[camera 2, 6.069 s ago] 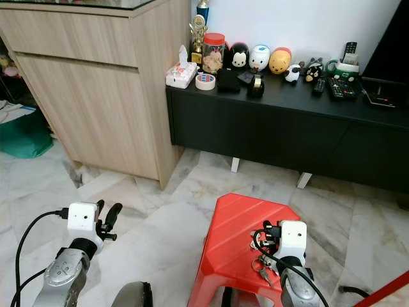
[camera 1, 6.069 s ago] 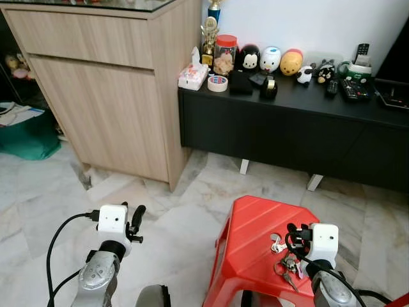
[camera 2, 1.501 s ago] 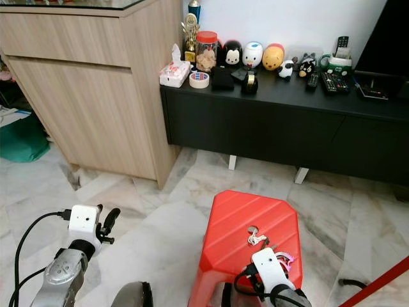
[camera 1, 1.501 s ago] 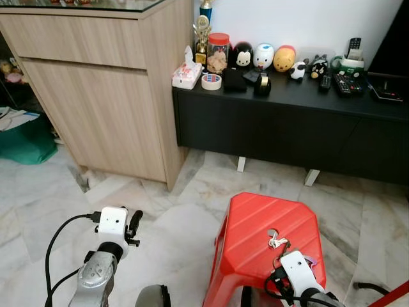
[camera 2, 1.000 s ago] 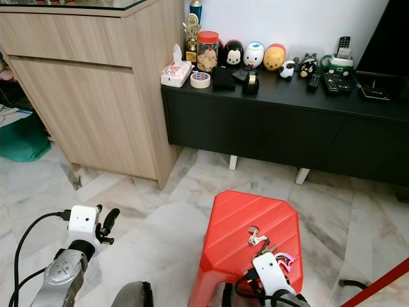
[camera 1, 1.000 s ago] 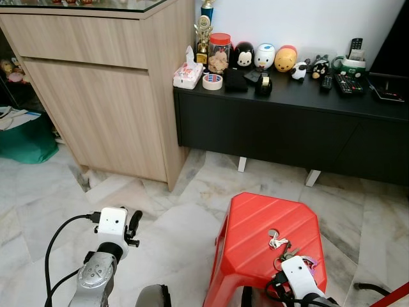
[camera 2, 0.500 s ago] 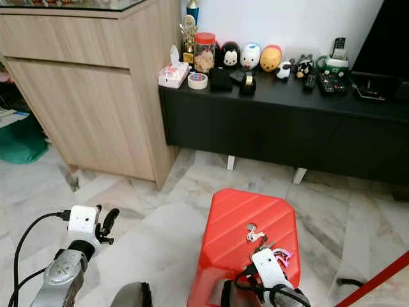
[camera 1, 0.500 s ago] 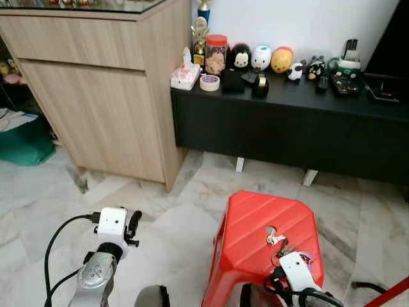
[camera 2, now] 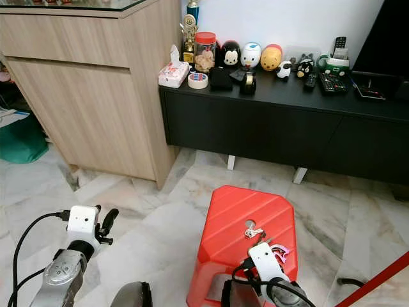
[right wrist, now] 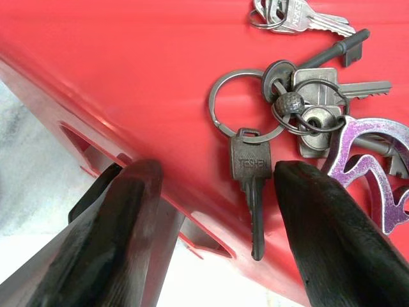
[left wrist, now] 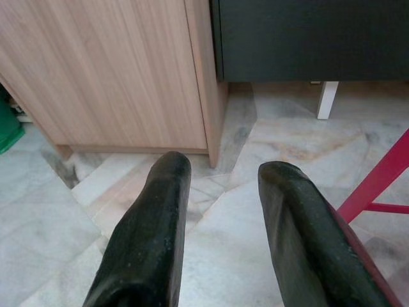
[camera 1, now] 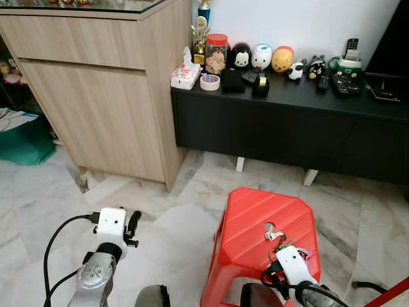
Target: Hang keys on a hook
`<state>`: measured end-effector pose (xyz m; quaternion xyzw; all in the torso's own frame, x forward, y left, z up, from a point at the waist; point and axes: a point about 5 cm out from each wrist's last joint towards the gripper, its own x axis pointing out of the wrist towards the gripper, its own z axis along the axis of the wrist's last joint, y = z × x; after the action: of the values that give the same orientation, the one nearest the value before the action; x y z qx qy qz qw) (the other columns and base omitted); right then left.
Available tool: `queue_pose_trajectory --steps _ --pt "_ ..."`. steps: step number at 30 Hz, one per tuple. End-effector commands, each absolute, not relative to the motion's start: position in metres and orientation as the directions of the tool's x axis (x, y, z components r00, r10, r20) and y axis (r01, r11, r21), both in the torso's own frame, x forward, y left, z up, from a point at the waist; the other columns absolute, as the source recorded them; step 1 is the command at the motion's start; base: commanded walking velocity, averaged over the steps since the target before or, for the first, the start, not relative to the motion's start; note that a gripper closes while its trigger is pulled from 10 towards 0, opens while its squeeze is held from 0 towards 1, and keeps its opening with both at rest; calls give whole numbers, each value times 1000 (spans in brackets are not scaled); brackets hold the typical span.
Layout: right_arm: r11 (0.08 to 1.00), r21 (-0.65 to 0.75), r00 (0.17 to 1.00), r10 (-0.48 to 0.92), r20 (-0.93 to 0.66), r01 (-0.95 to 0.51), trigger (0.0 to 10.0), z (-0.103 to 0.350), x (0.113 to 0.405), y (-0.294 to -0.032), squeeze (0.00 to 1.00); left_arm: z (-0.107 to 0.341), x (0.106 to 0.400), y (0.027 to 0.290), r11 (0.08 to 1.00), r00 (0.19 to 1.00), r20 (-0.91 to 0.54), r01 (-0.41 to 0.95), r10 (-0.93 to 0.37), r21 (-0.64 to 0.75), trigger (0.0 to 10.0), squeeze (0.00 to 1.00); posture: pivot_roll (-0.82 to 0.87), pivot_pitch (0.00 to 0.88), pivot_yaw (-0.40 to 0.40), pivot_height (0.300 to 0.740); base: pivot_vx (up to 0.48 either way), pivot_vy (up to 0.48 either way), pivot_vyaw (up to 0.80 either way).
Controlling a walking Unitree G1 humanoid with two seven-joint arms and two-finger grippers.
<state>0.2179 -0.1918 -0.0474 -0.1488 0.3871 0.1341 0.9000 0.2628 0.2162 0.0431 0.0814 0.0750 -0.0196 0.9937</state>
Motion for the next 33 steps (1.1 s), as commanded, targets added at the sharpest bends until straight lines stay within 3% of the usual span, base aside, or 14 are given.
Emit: queue_pose_trajectory --steps 1,33 --pt "915 -174 690 141 -710 -365 10000 -42 227 -189 0 40 261 217 984 986 -164 59 -31 169 10000 0 70 0 -22 602 0 0 0" --pt "908 -191 700 140 -700 -373 10000 -41 235 -185 0 40 261 215 984 985 -168 64 -36 164 10000 0 72 0 -20 602 0 0 0"
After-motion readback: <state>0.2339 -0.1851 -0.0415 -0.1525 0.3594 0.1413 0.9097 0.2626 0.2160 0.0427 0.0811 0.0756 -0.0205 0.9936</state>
